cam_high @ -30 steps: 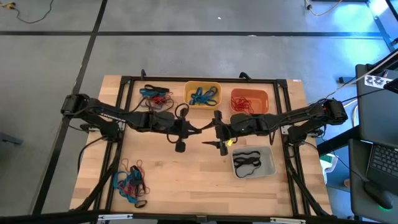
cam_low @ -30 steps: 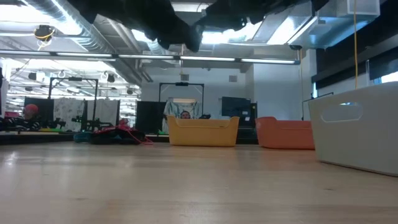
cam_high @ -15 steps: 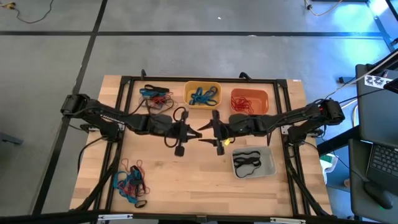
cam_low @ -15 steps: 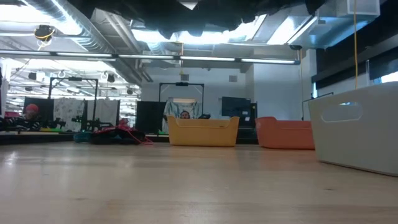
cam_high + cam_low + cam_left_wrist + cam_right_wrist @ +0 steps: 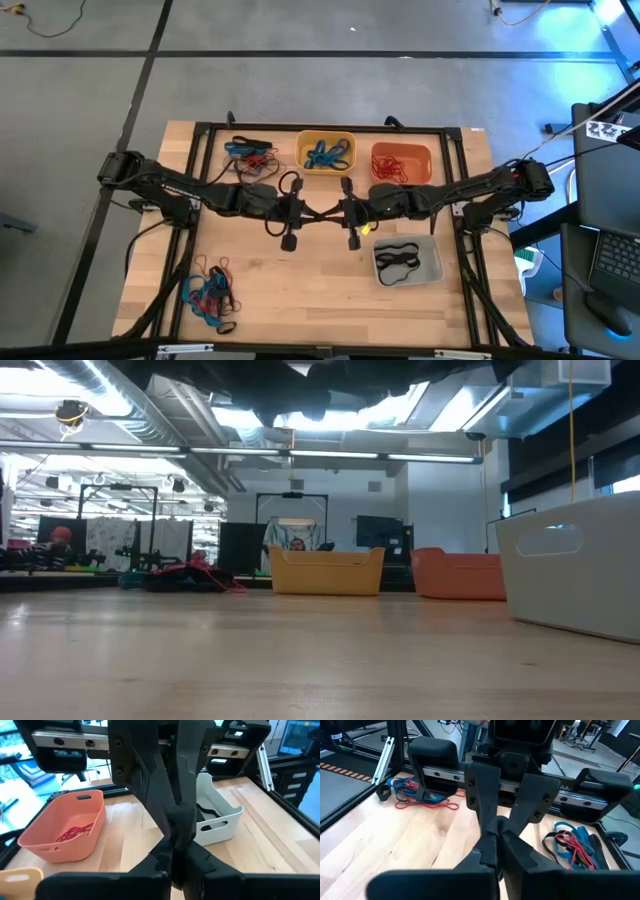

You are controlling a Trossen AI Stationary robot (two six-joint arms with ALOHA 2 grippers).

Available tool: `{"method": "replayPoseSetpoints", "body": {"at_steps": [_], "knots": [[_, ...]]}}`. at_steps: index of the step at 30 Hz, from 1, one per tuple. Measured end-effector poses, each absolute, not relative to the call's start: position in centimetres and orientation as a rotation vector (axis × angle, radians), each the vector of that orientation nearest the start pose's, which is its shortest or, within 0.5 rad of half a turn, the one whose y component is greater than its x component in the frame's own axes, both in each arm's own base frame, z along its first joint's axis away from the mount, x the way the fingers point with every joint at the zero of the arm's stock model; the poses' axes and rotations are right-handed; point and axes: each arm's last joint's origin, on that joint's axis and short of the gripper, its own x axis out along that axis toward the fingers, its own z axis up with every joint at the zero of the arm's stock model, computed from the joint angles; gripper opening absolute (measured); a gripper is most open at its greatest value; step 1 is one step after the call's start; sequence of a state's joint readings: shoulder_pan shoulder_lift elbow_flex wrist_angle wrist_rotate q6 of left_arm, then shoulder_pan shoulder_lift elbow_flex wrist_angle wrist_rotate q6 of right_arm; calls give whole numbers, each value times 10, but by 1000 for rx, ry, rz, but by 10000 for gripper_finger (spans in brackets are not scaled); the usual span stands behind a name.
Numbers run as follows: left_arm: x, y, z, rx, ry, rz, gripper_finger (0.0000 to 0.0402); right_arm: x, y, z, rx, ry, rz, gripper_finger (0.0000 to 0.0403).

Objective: Sort rubber bands into baskets
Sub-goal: Put the black rubber band into the white bin

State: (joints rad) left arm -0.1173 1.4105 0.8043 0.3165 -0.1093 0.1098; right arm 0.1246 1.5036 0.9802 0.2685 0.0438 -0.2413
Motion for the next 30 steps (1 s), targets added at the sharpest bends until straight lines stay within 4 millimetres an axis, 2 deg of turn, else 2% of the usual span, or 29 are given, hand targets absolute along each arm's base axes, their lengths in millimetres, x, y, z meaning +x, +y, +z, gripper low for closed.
{"method": "replayPoseSetpoints", "body": {"at_steps": [3, 6, 10, 13, 23, 30], "knots": [[304, -33, 247, 134, 283, -22, 39, 336, 41, 272, -261, 242, 110, 20], [304, -33, 247, 133, 282, -21, 77, 336, 41, 272, -261, 241, 110, 27], [302, -33, 243, 137, 328, -27, 126, 335, 40, 272, -266, 256, 104, 9], [299, -32, 244, 127, 358, -27, 147, 327, 40, 277, -263, 284, 107, 6], [288, -31, 245, 114, 434, -25, 156, 270, 50, 299, -137, 495, 145, 18], [288, -31, 245, 113, 433, -25, 156, 240, 59, 293, 16, 716, 131, 18]]}}
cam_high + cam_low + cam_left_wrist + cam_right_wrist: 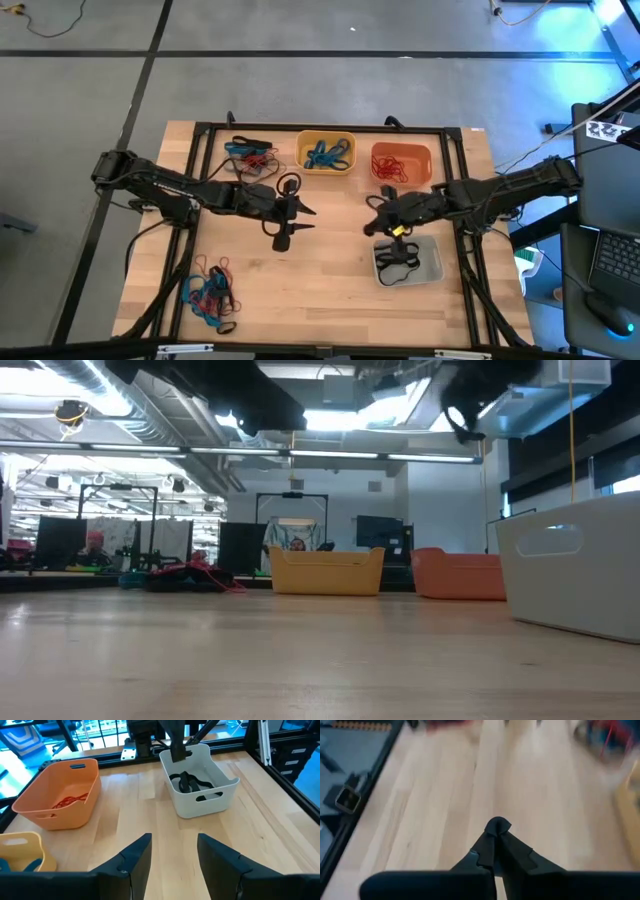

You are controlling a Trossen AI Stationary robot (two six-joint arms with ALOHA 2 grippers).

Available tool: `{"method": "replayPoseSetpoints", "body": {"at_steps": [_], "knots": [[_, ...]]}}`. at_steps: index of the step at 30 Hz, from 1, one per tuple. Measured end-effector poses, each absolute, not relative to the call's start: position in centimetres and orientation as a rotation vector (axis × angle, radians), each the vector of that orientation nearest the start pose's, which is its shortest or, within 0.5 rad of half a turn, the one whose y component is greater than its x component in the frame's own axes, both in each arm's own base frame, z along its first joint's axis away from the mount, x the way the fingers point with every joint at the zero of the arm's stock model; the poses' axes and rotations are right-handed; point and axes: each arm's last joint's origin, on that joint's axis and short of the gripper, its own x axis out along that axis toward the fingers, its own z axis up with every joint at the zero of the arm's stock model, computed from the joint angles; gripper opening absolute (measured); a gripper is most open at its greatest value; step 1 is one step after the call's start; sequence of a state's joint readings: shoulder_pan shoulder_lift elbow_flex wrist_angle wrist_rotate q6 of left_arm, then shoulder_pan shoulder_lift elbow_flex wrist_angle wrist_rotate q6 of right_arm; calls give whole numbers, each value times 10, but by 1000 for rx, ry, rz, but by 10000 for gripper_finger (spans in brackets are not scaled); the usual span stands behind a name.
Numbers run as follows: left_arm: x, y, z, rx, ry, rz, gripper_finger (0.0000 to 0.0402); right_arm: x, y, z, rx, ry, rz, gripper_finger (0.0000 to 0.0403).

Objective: Sort rubber bands into baskets
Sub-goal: Put the black rubber band into the white bin

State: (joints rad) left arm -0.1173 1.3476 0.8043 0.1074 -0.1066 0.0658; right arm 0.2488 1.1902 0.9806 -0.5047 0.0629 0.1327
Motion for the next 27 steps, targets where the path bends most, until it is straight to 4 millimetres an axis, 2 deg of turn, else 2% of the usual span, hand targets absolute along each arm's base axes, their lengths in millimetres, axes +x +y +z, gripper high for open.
{"method": "replayPoseSetpoints", "body": {"at_steps": [7, 12, 18, 23, 27], "knots": [[288, -31, 245, 114, 433, -24, 157, 225, 67, 267, 142, 1031, 32, 19], [288, -31, 245, 114, 435, -24, 157, 222, 67, 252, 208, 1195, -55, 19], [288, -31, 244, 115, 444, -23, 157, 225, 70, 237, 308, 1329, -98, 19], [288, -31, 244, 116, 444, -23, 157, 231, 71, 226, 318, 1373, -138, 19], [288, -31, 243, 117, 448, -22, 157, 234, 72, 220, 327, 1397, -159, 47]]}}
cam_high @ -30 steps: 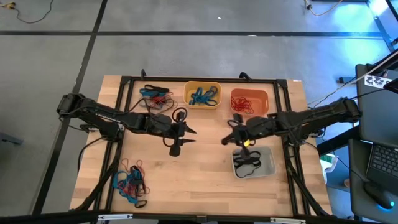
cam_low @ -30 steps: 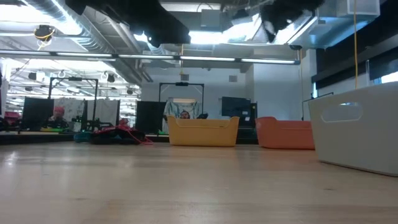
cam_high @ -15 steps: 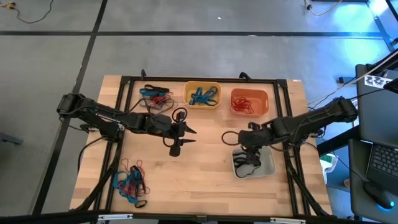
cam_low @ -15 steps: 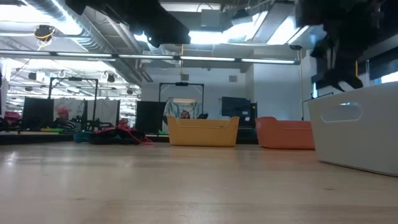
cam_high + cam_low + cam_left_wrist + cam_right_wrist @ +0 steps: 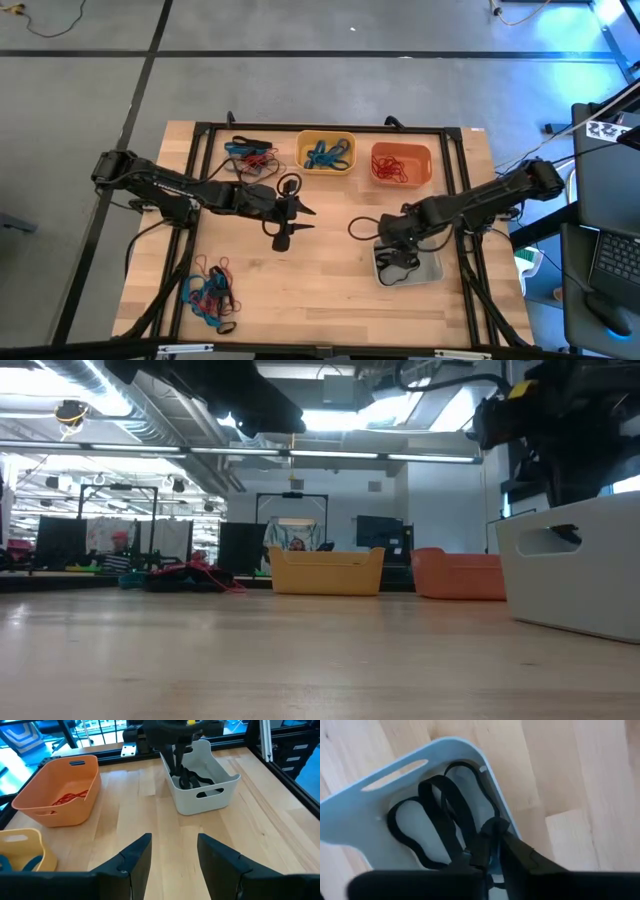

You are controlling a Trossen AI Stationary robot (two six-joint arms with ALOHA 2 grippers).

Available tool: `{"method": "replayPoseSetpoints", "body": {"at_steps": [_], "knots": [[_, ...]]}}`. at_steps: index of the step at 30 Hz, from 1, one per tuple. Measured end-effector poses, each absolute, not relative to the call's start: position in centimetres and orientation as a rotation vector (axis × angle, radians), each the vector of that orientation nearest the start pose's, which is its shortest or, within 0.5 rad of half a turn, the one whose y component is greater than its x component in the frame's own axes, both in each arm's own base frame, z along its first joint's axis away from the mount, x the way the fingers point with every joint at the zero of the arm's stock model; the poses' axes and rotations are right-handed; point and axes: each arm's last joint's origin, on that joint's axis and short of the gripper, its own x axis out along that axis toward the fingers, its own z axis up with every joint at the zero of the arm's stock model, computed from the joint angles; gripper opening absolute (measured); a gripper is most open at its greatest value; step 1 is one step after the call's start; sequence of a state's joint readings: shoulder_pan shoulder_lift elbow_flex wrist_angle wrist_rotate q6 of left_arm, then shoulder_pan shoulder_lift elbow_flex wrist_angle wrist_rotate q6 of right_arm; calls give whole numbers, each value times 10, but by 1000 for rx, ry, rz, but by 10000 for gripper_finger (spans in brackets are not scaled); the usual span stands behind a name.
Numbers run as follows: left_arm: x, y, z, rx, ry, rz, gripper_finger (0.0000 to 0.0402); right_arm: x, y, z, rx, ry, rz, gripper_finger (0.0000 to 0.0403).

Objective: Sort rubber bands into baskets
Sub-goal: Put the black rubber band into the white bin

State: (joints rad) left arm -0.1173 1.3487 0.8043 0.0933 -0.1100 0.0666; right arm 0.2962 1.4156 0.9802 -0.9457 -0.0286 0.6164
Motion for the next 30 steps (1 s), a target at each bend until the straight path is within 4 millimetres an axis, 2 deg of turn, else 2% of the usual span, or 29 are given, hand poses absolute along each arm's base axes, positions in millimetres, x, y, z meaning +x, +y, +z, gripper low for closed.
{"method": "replayPoseSetpoints", "body": {"at_steps": [8, 13, 16, 20, 25, 30], "knots": [[288, -31, 243, 118, 448, -16, 157, 234, 73, 221, 417, 1440, -82, 179], [288, -31, 243, 107, 451, -13, 157, 237, 67, 221, 452, 1443, -53, 225], [288, -30, 243, 107, 454, -13, 157, 238, 58, 223, 488, 1450, -65, 233], [288, -28, 243, 106, 458, -4, 157, 242, 54, 241, 522, 1461, -28, 229], [288, -25, 242, 102, 465, 7, 157, 255, 52, 277, 399, 1319, 16, 223], [285, -20, 237, 80, 524, 43, 157, 270, 49, 302, 215, 1101, -46, 223]]}}
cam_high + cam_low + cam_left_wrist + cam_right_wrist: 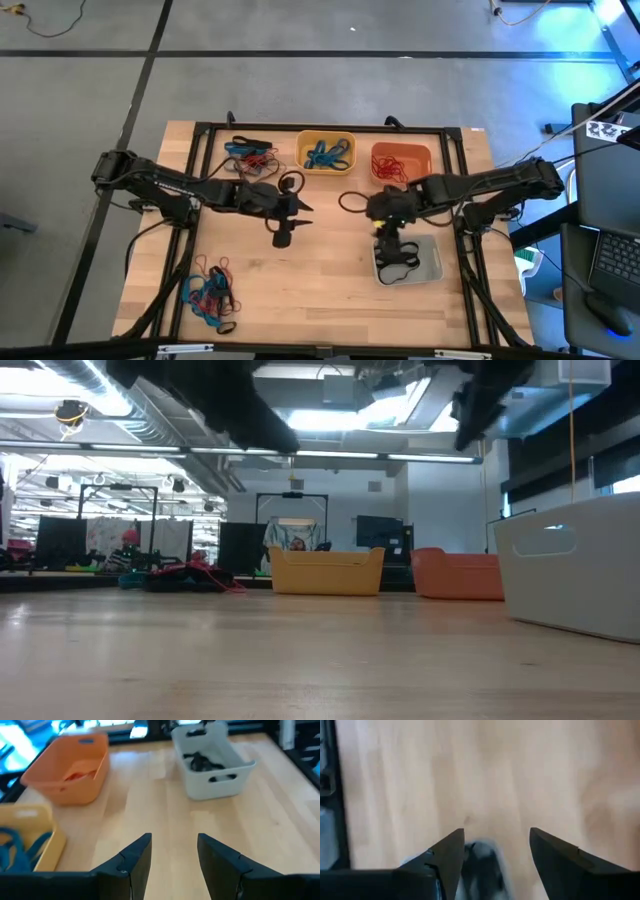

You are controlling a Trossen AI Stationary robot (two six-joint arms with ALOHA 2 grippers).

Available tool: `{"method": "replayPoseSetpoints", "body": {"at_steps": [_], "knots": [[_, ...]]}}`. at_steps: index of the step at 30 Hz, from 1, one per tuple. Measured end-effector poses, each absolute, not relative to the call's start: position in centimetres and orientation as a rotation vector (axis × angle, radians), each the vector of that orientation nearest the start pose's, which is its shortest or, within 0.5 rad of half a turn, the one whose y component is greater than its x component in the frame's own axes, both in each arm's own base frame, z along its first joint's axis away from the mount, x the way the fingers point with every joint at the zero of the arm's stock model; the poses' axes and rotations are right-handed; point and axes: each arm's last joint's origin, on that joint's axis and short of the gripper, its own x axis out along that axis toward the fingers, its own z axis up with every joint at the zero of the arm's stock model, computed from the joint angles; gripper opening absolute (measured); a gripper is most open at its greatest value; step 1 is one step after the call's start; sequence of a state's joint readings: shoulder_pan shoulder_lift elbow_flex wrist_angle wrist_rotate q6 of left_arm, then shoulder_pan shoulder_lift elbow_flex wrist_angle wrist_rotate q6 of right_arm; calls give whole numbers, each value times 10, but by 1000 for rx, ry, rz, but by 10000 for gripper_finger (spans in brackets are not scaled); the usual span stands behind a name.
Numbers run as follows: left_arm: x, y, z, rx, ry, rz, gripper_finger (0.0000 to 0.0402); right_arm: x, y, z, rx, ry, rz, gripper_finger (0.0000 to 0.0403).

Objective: Sort rubber bands into baskets
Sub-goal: Put the black rubber band into the white bin

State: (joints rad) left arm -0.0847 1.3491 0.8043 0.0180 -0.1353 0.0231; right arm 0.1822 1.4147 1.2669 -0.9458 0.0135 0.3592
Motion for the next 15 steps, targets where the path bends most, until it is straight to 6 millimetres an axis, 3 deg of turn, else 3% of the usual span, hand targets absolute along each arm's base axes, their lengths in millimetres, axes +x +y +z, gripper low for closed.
{"method": "replayPoseSetpoints", "body": {"at_steps": [15], "knots": [[265, 19, 214, -39, 805, 445, 157, 298, 44, 298, -140, 790, -147, 223]]}}
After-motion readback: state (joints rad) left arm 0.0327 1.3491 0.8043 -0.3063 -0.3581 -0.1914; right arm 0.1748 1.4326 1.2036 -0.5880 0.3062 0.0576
